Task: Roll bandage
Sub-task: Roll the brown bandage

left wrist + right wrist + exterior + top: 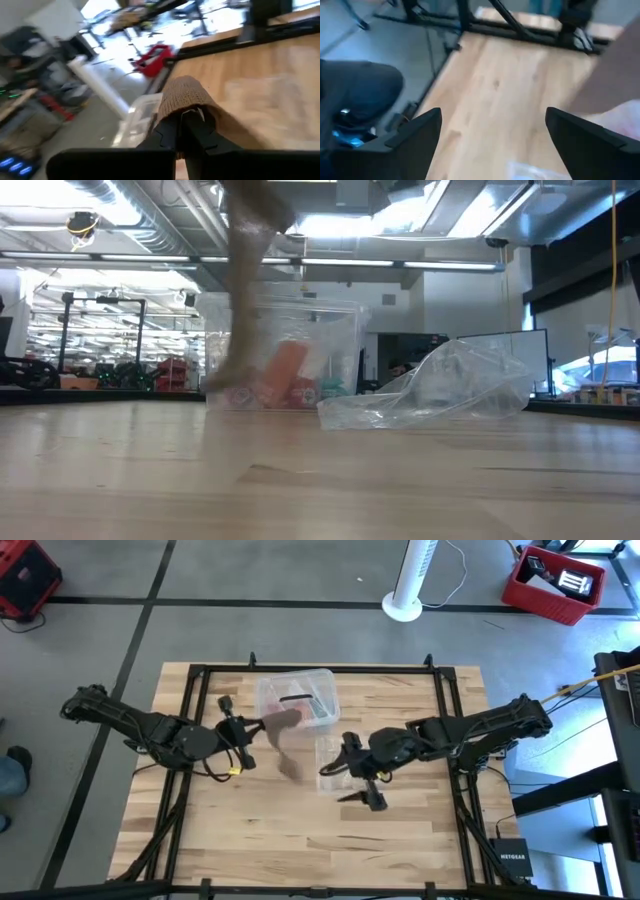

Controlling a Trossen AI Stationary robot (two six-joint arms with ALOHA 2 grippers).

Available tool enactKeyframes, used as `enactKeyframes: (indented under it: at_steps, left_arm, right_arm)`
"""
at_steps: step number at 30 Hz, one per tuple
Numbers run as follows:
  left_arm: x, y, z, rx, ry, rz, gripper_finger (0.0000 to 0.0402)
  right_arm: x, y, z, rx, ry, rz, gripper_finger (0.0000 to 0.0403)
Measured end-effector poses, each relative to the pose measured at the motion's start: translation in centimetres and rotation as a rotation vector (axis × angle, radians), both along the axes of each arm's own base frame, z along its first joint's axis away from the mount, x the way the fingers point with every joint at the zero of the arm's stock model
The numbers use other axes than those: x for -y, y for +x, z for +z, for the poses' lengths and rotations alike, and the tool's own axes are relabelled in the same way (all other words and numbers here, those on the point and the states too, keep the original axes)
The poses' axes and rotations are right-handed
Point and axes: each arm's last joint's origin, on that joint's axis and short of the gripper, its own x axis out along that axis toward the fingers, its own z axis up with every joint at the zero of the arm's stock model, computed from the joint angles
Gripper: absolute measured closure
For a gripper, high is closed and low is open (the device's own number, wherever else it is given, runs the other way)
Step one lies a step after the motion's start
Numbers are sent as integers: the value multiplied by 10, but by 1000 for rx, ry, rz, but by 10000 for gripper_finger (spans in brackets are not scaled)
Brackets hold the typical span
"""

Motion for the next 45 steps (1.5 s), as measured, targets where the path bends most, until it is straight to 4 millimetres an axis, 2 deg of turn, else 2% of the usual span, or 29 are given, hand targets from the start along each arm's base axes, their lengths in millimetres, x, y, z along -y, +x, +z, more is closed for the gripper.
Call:
enactKeyframes:
  at_steps: [3,5,10,14,19,21,23,25,30,34,38,41,45]
  left_arm:
    - [-1,-2,2,27,48,116,402]
    - [-1,-2,5,50,44,129,402]
    - [7,2,12,104,-2,-18,402]
    - [17,4,19,172,-21,-113,402]
    - [28,6,23,211,-2,-168,402]
    - [31,7,23,208,7,-180,402]
    - [31,7,23,210,5,-180,402]
    - [30,7,24,214,3,-176,402]
    - [31,7,26,234,-6,-214,402]
    - [32,8,26,233,-14,-249,402]
    - [32,8,25,232,-17,-249,402]
    - [32,7,26,233,-17,-249,402]
    - [32,8,25,221,-3,-247,402]
  right_arm:
    - [2,-1,-8,-47,-29,-49,42]
    - [3,-2,-20,-78,-48,-65,42]
    - [8,2,-48,-51,-119,-112,42]
    - [24,11,-77,78,-96,-161,42]
    - [41,14,-99,411,33,-245,42]
    - [41,14,-102,538,76,-253,42]
    - [41,16,-107,592,86,-261,42]
    - [40,20,-110,599,87,-231,42]
    - [37,34,-100,634,58,-213,51]
    - [37,39,-93,675,-31,-229,82]
    - [35,41,-84,697,-12,-185,131]
    - [34,43,-78,707,29,-186,190]
    - [35,42,-75,706,44,-190,305]
